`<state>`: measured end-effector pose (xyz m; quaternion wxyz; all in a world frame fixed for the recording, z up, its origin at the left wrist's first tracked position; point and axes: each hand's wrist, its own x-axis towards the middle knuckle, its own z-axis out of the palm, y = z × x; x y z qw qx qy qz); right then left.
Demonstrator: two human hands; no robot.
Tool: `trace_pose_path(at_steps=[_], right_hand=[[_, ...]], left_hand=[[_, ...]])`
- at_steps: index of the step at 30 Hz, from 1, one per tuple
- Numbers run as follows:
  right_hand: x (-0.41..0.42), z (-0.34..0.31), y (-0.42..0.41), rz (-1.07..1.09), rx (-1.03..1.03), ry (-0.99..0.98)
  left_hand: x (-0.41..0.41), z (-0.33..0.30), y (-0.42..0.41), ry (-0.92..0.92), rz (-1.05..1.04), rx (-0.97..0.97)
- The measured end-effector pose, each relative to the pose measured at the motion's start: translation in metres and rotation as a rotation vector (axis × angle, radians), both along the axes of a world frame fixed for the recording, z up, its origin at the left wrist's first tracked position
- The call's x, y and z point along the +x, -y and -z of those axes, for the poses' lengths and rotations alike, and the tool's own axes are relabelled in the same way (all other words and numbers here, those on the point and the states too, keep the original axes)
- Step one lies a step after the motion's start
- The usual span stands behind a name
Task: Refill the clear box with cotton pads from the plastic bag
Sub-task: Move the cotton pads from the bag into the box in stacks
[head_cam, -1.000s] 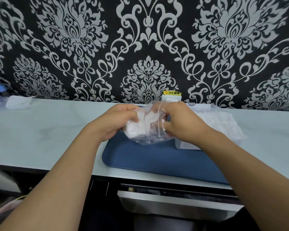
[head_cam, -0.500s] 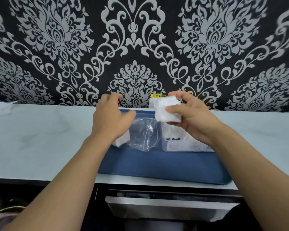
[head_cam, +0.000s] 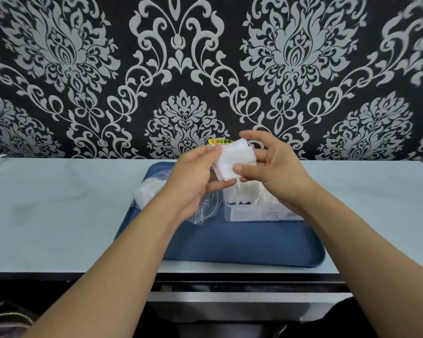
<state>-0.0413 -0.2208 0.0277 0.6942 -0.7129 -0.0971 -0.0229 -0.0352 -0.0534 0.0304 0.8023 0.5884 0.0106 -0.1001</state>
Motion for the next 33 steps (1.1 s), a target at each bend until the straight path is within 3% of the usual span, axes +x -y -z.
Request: trace_pose_path(at_steps=[5, 14, 20, 26, 33], right_hand=[[-0.004, 0.004, 0.005, 0.081, -0.049, 0.073], [-0.002, 0.009, 0.006, 0.384, -0.182, 0.357], [0.0, 0.005, 0.004, 0.316, -0.365, 0.45], [0.001, 0.007, 0.001, 0.207, -0.37, 0.361], [0.002, 0.002, 0.006, 0.128, -0.415, 0.338]], left_hand=[[0.0, 0.006, 0.011, -0.007, 0.007, 0.052], [0.0, -0.001, 0.012, -0.249, 0.068, -0.226], [-0.001, 0.0, 0.008, -0.3, 0.122, -0.26], [0.0, 0.003, 0.009, -0.277, 0.143, -0.177], [0.004, 0.004, 0.009, -0.149, 0.09, 0.07]])
